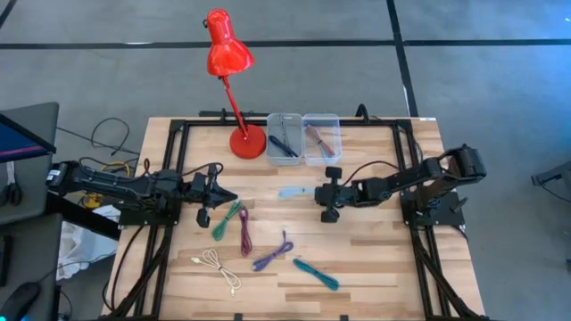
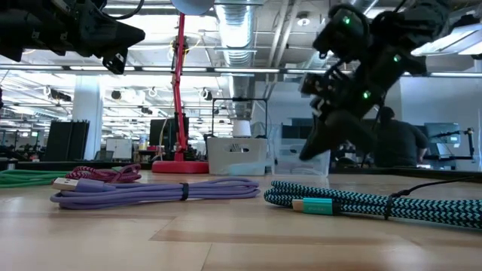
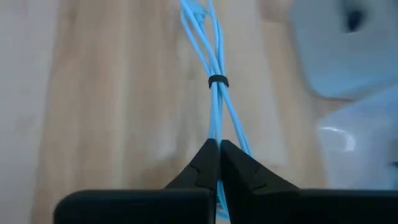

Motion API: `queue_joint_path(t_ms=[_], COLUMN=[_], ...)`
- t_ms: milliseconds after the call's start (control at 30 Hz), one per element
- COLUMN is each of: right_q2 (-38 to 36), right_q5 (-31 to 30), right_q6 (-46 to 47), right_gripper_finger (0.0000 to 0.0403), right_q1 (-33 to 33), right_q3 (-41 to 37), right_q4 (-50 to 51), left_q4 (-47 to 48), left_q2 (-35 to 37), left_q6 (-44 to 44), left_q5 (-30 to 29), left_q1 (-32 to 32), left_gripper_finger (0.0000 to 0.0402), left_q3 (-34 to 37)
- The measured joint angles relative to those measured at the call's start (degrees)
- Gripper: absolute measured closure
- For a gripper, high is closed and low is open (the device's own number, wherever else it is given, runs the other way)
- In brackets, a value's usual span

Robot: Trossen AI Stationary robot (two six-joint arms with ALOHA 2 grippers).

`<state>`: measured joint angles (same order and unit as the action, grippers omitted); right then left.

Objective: Pick & Place USB Port
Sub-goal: Put the light blue charger cable into the transparent bin

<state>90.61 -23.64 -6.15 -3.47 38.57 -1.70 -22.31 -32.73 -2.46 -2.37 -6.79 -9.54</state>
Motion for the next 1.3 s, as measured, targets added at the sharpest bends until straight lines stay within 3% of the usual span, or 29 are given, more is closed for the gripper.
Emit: queue_joint_path(t_ms=[433, 800, 1167, 1300], right_q2=[-12.95, -13.5, -13.48, -13.48], right_q5=[-2.43, -9.78, -9.33, -6.64], right_q6=[1.46, 9.61, 15.25, 15.25], right_gripper_finger=[0.0402, 0.0403, 0.0403, 0.0403], right_q1=[7.87, 17.08, 22.24, 22.88], right_q3=[0.09, 0.11, 0.16, 0.15], right_q4=[1.42, 1.4, 5.16, 6.43], left_q4=[0.0, 0.0, 0.02, 0.0], left_q2=[0.0, 0.0, 0.0, 0.0], left_q6=[0.0, 0.0, 0.0, 0.0], left_q5=[0.02, 0.02, 0.02, 0.02], left_q1=[0.0, 0.0, 0.0, 0.0], left_gripper_finger=[0.0389, 0.0389, 0.0389, 0.0389], left_q3=[0.0, 0.0, 0.0, 0.0])
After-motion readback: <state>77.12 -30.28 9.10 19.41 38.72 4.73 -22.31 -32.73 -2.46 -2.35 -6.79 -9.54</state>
